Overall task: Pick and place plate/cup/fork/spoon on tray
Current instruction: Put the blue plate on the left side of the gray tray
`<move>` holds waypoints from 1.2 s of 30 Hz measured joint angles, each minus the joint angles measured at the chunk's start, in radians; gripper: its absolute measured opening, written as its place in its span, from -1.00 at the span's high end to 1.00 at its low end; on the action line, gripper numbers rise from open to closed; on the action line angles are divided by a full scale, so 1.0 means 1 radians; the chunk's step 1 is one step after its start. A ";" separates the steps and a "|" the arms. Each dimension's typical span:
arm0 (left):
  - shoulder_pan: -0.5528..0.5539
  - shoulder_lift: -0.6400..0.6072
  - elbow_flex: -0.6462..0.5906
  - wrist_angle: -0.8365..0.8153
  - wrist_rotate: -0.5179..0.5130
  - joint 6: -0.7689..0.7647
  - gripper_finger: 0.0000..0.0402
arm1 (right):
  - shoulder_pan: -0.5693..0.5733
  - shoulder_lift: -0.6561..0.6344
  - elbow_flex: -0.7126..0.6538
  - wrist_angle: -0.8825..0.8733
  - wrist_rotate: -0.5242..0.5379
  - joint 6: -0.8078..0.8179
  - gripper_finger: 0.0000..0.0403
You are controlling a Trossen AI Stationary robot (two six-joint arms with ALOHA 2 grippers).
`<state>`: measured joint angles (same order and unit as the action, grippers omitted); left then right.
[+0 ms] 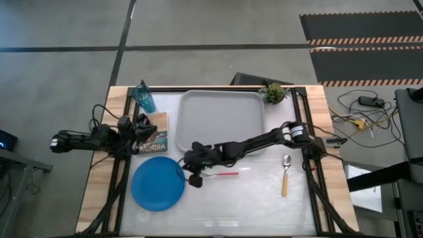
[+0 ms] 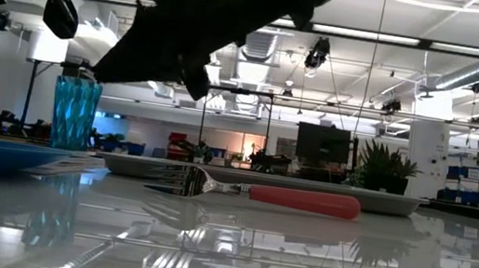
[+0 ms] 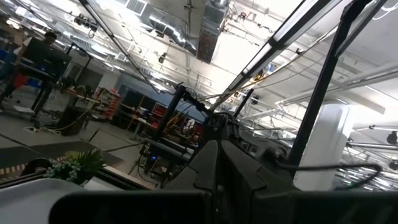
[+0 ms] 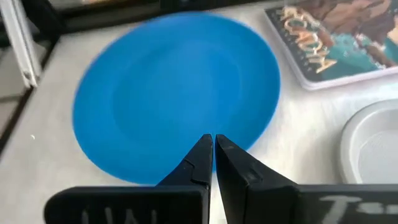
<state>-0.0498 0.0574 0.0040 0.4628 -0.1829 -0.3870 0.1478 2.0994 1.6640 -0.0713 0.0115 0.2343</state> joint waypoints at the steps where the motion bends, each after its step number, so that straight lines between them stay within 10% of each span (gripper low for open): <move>1: 0.000 0.000 0.000 -0.001 0.000 0.000 1.00 | 0.000 0.014 0.024 -0.027 0.003 0.000 0.96; 18: 0.000 -0.001 0.000 0.000 0.000 0.002 1.00 | -0.004 0.145 0.145 -0.115 0.017 0.149 0.91; 36: 0.000 0.000 0.000 -0.001 0.000 0.002 1.00 | -0.002 0.162 0.145 -0.071 0.096 0.150 -0.16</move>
<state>-0.0498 0.0570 0.0044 0.4618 -0.1833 -0.3847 0.1457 2.2612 1.8087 -0.1422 0.1078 0.3847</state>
